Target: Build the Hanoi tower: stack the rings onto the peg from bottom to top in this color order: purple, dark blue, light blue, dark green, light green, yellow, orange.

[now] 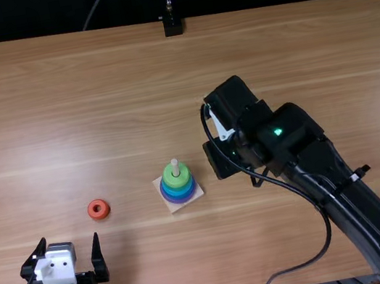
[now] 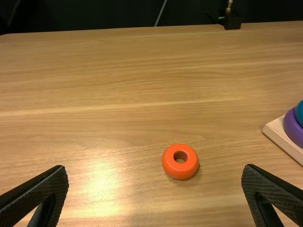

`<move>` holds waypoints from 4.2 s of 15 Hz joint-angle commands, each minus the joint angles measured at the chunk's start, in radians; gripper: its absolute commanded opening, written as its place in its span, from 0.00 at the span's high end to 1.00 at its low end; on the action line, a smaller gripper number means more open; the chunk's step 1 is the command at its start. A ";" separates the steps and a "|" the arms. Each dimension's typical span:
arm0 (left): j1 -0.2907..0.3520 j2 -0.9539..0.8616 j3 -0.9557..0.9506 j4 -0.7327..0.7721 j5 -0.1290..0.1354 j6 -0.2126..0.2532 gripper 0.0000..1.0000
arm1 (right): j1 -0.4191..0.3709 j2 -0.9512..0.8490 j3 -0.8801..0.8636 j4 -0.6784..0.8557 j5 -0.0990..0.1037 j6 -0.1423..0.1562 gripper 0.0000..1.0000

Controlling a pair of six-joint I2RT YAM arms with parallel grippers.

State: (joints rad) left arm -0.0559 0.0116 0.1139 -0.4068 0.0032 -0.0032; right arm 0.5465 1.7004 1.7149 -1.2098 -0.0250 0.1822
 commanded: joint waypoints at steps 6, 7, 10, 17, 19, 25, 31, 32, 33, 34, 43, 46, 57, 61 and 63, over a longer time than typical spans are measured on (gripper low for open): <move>0.011 -0.012 -0.114 -0.048 0.000 0.001 0.00 | 0.107 0.163 0.221 -0.060 0.007 0.011 1.00; 0.011 -0.012 -0.114 -0.048 0.000 0.001 0.00 | 0.118 0.171 0.247 -0.061 0.007 0.024 1.00; 0.011 -0.012 -0.114 -0.048 0.000 0.001 0.00 | 0.148 0.206 0.318 -0.104 0.007 0.042 1.00; 0.011 -0.012 -0.114 -0.048 0.000 0.001 0.00 | 0.175 0.257 0.368 -0.118 0.007 0.044 1.00; 0.011 -0.012 -0.114 -0.048 0.000 0.001 0.00 | 0.178 0.258 0.367 -0.118 0.007 0.044 1.00; 0.013 -0.012 -0.114 -0.048 0.000 0.001 0.00 | 0.181 0.300 0.362 -0.118 0.008 0.044 1.00; 0.011 -0.012 -0.114 -0.048 0.000 0.001 0.00 | 0.179 0.301 0.351 -0.117 0.008 0.061 0.00; 0.013 -0.012 -0.114 -0.046 0.000 0.001 0.00 | 0.179 0.301 0.361 -0.113 0.007 0.063 0.00; 0.011 -0.012 -0.114 -0.046 0.000 0.000 0.00 | 0.179 0.300 0.367 -0.107 0.007 0.063 0.00; 0.011 -0.012 -0.114 -0.048 0.000 0.001 0.00 | 0.178 0.297 0.374 -0.102 0.007 0.065 0.00; 0.011 -0.012 -0.114 -0.048 0.000 0.001 0.00 | -0.045 0.058 0.157 0.112 0.005 0.094 0.00; 0.013 -0.012 -0.114 -0.048 0.000 0.001 0.00 | -0.183 -0.147 -0.118 0.419 0.003 0.090 0.00; 0.013 -0.012 -0.114 -0.048 0.000 0.001 0.00 | -0.574 -0.921 -1.083 1.159 -0.001 -0.164 0.00; 0.011 -0.012 -0.114 -0.048 0.000 0.001 0.00 | -0.596 -1.312 -1.379 1.152 -0.003 -0.169 0.00; 0.011 -0.012 -0.114 -0.048 0.000 0.001 0.00 | -0.597 -1.476 -1.508 1.146 -0.001 -0.171 0.00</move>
State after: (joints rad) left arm -0.0563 0.0120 0.1139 -0.4068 0.0036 -0.0036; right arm -0.0422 0.2428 0.2432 -0.0643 -0.0257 0.0212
